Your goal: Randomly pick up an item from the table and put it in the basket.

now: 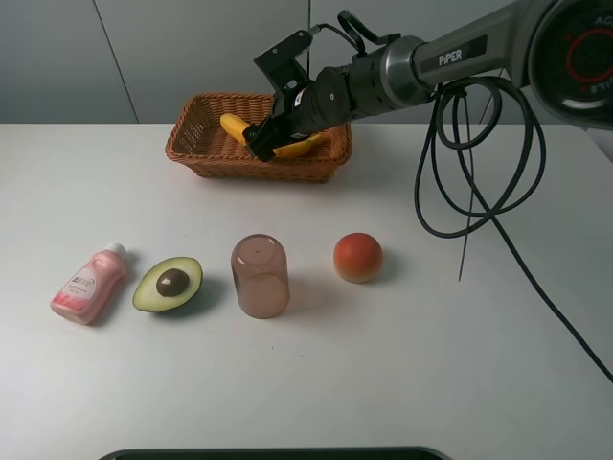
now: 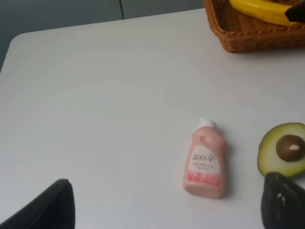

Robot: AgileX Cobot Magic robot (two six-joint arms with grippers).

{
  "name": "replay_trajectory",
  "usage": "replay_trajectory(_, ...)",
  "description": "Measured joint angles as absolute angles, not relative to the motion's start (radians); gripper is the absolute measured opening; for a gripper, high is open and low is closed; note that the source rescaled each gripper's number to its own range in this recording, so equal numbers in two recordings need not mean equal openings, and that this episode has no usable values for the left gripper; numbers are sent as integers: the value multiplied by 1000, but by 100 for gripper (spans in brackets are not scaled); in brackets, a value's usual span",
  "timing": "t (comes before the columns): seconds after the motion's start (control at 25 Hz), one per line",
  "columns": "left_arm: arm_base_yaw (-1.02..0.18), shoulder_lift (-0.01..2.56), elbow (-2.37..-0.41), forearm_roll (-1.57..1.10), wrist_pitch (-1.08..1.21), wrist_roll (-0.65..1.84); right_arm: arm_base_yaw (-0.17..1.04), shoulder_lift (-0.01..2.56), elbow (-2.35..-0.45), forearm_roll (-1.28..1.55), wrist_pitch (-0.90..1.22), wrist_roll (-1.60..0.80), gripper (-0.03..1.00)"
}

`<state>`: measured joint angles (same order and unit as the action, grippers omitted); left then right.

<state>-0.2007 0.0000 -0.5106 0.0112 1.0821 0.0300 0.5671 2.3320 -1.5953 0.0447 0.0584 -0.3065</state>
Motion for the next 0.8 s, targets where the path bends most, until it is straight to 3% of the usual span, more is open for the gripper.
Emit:
replay_trajectory(0.52,-201,0,-511,11,1082,30,565,2192,-1594,36,87,-351,100)
replay_trajectory(0.8,-201,0,-511,11,1082,30,507,1953,-1594,13,284,-359,100)
